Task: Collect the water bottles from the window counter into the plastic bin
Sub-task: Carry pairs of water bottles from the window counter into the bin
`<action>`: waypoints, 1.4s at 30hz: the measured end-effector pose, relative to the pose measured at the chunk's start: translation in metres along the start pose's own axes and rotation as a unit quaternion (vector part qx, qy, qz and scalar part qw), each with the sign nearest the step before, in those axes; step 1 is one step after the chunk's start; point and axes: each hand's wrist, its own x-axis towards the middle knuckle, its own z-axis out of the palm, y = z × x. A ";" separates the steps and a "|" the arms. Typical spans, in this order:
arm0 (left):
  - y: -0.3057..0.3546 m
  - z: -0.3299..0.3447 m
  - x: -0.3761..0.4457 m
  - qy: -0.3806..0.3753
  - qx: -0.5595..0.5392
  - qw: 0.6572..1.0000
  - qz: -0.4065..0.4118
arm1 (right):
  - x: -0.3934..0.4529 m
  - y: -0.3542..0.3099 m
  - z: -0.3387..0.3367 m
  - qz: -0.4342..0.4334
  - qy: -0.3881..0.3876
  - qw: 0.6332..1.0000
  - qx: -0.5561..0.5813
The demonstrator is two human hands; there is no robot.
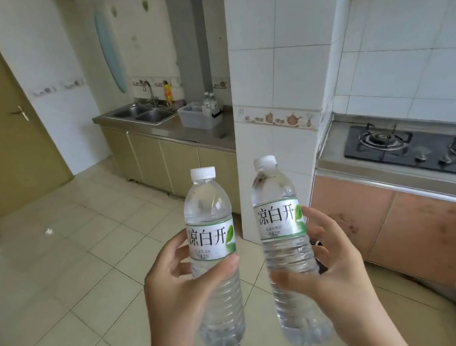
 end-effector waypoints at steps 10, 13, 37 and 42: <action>-0.019 -0.003 0.189 0.016 0.008 1.000 0.015 | 0.167 0.022 0.099 -0.012 -0.013 1.000 0.009; -0.023 -0.006 0.248 0.008 0.012 1.000 0.014 | 0.216 0.023 0.131 -0.009 -0.015 1.000 0.018; -0.086 0.067 0.650 0.084 0.022 0.996 -0.004 | 0.638 0.078 0.276 -0.024 -0.108 0.994 0.024; -0.100 0.077 0.728 0.094 0.014 0.995 -0.012 | 0.712 0.090 0.303 -0.023 -0.115 0.993 0.005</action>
